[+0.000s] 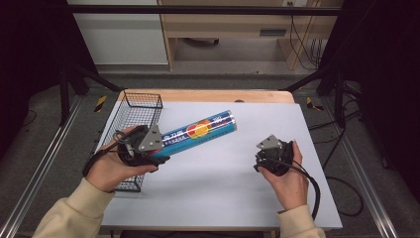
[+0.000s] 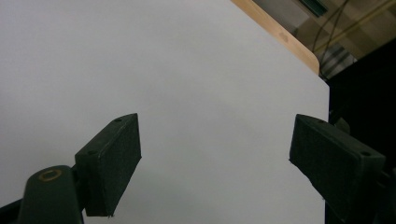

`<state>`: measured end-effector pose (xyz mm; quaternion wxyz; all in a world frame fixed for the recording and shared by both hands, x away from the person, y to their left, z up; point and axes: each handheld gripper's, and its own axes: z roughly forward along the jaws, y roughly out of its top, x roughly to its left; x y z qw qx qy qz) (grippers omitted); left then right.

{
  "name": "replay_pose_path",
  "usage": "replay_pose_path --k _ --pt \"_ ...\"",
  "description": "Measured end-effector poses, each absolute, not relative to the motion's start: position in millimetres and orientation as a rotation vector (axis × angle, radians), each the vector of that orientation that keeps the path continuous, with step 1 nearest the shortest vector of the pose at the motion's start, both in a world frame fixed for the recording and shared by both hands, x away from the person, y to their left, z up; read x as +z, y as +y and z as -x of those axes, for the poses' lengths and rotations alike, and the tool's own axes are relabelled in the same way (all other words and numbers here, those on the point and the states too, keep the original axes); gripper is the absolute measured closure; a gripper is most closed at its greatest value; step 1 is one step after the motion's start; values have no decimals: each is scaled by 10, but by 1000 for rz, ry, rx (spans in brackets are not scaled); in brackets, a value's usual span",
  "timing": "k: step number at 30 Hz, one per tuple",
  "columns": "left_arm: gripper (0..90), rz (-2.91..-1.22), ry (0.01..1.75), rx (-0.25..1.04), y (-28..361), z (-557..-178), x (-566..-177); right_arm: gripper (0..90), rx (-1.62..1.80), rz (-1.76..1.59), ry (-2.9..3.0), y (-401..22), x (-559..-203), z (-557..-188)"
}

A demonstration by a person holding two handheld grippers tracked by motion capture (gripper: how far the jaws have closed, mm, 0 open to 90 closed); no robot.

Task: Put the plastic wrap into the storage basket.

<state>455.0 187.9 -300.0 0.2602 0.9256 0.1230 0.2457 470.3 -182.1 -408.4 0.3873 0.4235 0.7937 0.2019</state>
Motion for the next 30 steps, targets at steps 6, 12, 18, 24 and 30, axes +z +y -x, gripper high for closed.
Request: replay_pose_path --k 6,12,18,24,30 --pt "321 -2488 426 689 2020 -4569 -2900 168 486 -1158 1980 -1766 -4312 -4774" --pt "321 -2459 532 707 2165 -4558 -2805 179 464 -1186 1902 -1814 -4413 -4707" --pt "321 -2449 630 736 2266 -4507 -2729 184 512 -1199 1885 -1859 -4455 -4679" --pt "321 -2416 741 772 2344 -4416 -2672 177 535 -1225 1890 -1860 -4460 -4605" --pt "321 -2382 904 803 2368 -4302 -2666 176 547 -1216 1847 -1856 -4411 -4532"
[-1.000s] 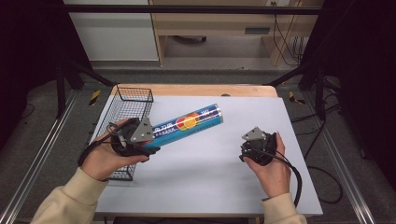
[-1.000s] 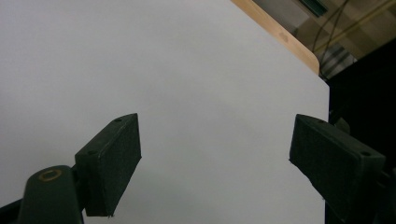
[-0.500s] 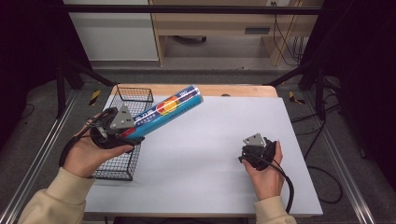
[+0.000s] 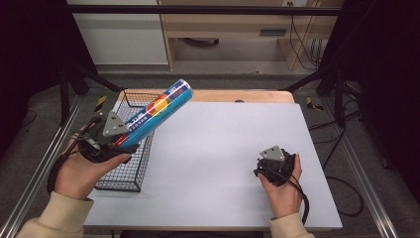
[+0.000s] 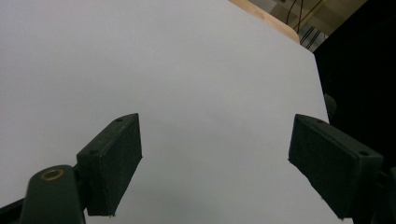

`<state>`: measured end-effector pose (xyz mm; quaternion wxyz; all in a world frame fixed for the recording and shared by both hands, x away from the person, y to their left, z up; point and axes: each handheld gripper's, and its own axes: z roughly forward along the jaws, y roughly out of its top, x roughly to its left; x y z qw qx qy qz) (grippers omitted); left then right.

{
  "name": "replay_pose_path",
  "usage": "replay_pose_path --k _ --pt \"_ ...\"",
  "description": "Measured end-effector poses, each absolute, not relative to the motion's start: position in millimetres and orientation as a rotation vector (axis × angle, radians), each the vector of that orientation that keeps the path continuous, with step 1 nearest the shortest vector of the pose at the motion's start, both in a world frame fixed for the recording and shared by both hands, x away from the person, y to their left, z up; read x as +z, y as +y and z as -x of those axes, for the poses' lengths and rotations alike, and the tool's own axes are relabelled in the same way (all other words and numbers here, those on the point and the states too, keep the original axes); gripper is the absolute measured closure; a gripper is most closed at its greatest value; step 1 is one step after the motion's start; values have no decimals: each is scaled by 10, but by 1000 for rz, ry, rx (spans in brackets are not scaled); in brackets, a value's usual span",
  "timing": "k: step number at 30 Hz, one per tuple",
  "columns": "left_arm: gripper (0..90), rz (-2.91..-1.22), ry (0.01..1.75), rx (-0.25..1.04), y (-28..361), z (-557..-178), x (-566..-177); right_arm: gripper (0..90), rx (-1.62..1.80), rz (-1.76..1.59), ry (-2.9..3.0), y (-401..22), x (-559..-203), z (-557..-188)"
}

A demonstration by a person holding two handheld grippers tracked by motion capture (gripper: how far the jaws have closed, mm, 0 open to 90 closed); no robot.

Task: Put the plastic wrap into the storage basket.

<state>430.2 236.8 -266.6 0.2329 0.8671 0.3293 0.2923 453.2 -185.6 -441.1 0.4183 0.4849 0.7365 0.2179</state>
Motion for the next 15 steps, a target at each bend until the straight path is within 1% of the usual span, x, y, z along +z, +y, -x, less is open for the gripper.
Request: replay_pose_path --k 1,3,7,15 --pt "321 -2382 904 803 2368 -4302 -2666 176 547 -1216 1847 -1856 -4411 -4532" --pt "321 -2364 1005 790 2371 -4268 -2697 175 556 -1213 1855 -1852 -4410 -4529" --pt "321 -2366 1097 800 2381 -4275 -2766 175 556 -1205 1872 -1844 -4431 -4541" --pt "322 -2385 1180 800 2464 -4278 -2887 176 559 -1225 1872 -1850 -4434 -4535"
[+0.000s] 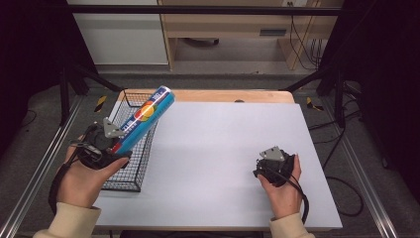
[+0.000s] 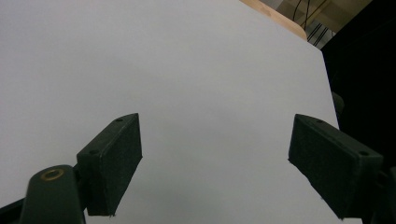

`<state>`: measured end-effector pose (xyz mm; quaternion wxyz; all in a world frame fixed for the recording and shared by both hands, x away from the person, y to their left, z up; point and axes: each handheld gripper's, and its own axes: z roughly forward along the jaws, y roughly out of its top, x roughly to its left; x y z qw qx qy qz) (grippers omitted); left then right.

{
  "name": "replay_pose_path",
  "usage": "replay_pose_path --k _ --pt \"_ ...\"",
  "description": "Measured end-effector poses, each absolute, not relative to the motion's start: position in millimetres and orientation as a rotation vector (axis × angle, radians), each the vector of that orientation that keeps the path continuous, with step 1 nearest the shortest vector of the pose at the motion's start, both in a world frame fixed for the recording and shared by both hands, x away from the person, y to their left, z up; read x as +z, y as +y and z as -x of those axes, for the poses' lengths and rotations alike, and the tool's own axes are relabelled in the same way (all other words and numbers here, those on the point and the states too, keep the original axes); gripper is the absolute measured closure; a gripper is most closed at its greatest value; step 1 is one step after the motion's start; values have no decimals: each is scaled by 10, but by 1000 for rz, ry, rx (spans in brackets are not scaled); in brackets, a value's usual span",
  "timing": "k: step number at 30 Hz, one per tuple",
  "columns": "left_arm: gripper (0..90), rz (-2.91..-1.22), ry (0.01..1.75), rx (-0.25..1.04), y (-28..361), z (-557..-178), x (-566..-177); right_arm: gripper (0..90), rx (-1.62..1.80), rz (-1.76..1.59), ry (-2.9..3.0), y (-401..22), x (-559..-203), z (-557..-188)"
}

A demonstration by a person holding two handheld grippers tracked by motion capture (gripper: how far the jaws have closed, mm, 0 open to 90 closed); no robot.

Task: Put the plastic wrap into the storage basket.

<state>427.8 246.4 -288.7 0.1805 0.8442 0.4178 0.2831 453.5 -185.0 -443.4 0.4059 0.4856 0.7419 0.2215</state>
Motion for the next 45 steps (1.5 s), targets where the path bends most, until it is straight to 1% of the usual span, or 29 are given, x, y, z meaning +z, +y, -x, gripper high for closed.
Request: replay_pose_path --k 9,19,29,35,37,41,45 --pt "322 -2363 1273 785 2617 -4244 -2985 183 559 -1220 1875 -1838 -4427 -4528" --pt "322 -2389 1317 751 2661 -4255 -3090 181 562 -1215 1886 -1793 -4439 -4530" --pt "322 -2421 1442 696 2750 -4326 -3176 186 572 -1214 1902 -1776 -4447 -4512" --pt "322 -2413 1509 693 2777 -4397 -3206 191 580 -1196 1913 -1740 -4442 -4508" --pt "322 -2438 1520 719 2764 -4428 -3222 192 580 -1195 1919 -1734 -4442 -4508" --pt "321 -2439 1556 715 2757 -4504 -3271 194 581 -1196 1919 -1736 -4441 -4508" --pt "322 -2472 1586 757 2734 -4572 -3329 197 582 -1197 1921 -1735 -4443 -4511"
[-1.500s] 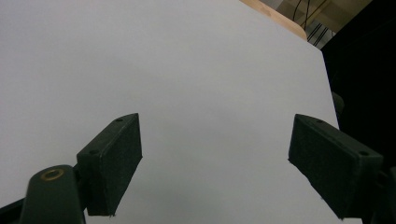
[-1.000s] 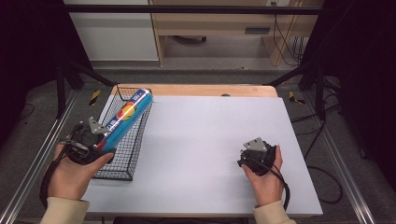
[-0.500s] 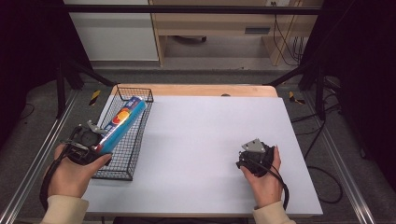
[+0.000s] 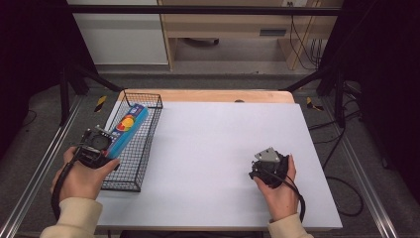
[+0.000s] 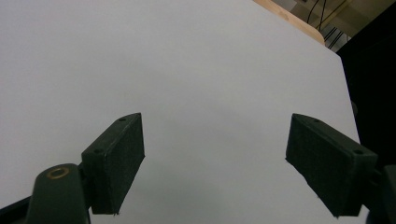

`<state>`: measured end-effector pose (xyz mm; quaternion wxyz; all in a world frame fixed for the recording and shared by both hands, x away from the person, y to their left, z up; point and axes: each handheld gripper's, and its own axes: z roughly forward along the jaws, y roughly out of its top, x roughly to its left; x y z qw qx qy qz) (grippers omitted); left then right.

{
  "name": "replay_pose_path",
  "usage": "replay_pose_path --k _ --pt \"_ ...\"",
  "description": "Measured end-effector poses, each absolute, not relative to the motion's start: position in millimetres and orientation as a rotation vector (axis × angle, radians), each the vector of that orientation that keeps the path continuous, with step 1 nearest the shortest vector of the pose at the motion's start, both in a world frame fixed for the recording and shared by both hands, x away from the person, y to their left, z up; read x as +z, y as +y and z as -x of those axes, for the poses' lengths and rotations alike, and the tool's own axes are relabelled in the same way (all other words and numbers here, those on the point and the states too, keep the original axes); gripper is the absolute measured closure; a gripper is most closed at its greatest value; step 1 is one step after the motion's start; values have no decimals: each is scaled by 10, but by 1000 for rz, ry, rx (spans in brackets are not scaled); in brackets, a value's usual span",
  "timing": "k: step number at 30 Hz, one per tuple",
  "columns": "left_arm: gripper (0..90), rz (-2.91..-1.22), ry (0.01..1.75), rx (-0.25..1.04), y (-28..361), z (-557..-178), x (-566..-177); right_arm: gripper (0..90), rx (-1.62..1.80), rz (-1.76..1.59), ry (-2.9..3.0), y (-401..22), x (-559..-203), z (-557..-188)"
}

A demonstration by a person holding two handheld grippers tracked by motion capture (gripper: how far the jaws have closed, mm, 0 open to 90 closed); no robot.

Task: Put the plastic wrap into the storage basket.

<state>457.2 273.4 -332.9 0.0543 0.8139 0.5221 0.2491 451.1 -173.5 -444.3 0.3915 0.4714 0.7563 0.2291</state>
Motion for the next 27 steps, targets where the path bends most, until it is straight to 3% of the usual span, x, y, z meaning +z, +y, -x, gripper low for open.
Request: replay_pose_path --k 27 --pt "322 -2569 1685 693 2737 -4847 -3579 207 573 -1193 1947 -1738 -4465 -4525"
